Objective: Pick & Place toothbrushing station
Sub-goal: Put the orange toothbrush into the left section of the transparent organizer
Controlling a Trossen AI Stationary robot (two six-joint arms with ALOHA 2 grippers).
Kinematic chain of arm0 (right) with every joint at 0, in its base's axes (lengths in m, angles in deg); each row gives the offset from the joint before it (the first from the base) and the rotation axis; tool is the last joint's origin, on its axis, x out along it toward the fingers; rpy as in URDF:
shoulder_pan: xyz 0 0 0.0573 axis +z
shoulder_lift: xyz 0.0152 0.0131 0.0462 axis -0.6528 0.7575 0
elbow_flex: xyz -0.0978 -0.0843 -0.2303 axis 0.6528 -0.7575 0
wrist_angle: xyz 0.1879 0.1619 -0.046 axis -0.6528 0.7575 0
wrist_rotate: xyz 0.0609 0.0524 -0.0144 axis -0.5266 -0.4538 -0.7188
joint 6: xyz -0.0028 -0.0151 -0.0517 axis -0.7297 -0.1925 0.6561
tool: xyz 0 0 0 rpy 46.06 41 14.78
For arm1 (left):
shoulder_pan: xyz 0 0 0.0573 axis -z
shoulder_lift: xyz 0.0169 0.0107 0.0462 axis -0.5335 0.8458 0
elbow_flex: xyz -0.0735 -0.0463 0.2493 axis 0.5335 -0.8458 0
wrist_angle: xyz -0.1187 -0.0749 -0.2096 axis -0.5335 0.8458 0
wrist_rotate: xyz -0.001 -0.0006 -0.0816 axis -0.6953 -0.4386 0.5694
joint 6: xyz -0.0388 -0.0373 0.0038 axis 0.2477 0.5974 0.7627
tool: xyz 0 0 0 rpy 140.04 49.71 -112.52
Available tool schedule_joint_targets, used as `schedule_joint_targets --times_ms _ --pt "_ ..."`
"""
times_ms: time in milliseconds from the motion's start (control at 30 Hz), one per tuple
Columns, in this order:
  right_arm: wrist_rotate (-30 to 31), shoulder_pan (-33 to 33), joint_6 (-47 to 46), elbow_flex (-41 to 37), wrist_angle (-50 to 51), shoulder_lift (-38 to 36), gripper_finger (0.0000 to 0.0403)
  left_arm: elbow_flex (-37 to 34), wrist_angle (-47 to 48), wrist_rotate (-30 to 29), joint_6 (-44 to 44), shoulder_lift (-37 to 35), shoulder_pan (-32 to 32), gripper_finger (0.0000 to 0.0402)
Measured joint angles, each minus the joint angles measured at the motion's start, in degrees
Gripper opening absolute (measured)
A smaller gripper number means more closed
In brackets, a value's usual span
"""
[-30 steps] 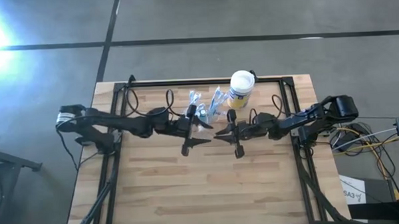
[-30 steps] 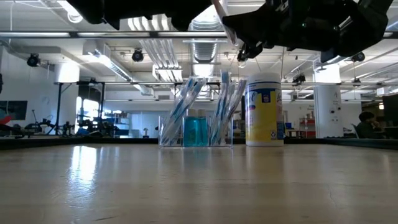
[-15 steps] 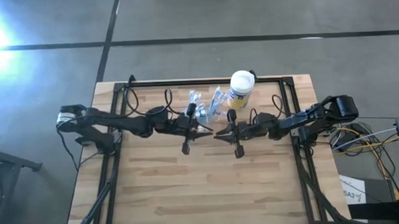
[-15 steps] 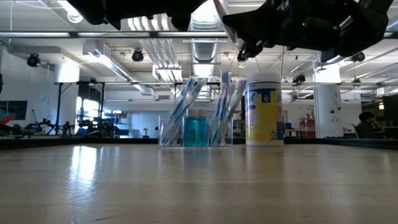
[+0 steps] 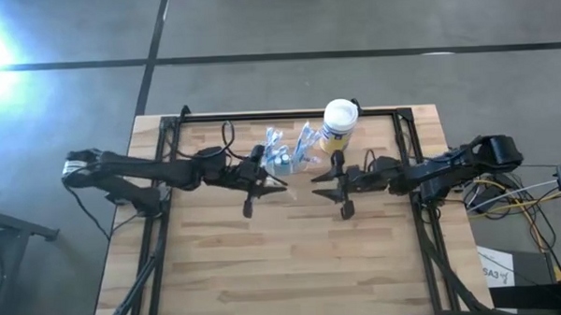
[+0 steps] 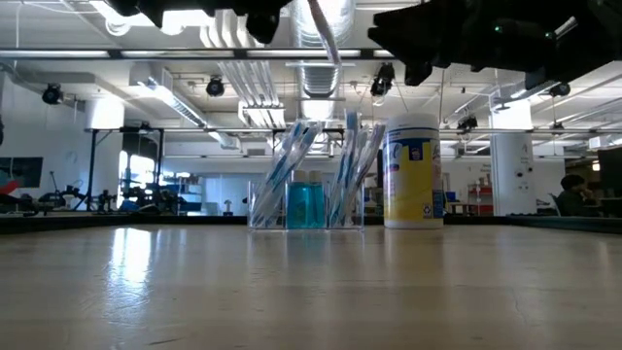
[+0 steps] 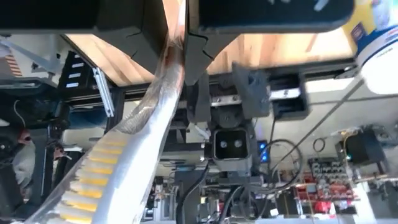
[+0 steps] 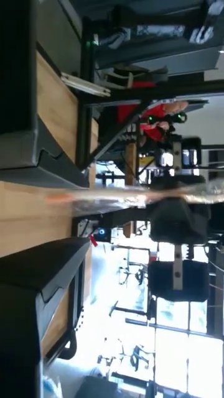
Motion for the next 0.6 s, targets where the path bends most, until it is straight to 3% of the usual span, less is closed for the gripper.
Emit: schedule_joint_targets --times_ms 133,300,600 --pt "0.0 0.0 -0.9 -3.5 3.6 -7.8 0.0142 -1.2 7.6 -4.2 0.1 -5.7 0.2 0.0025" --pt "2.1 0.0 -1.1 -10.1 6.5 -18.8 0.0127 -7.2 9.7 -8.8 0.8 -14.4 0.4 0.0025" --pt "6.1 0.2 -0.6 -19.1 7.5 -33.9 0.0042 -20.6 9.2 -10.6 -0.1 -31.4 0.3 0.0025"
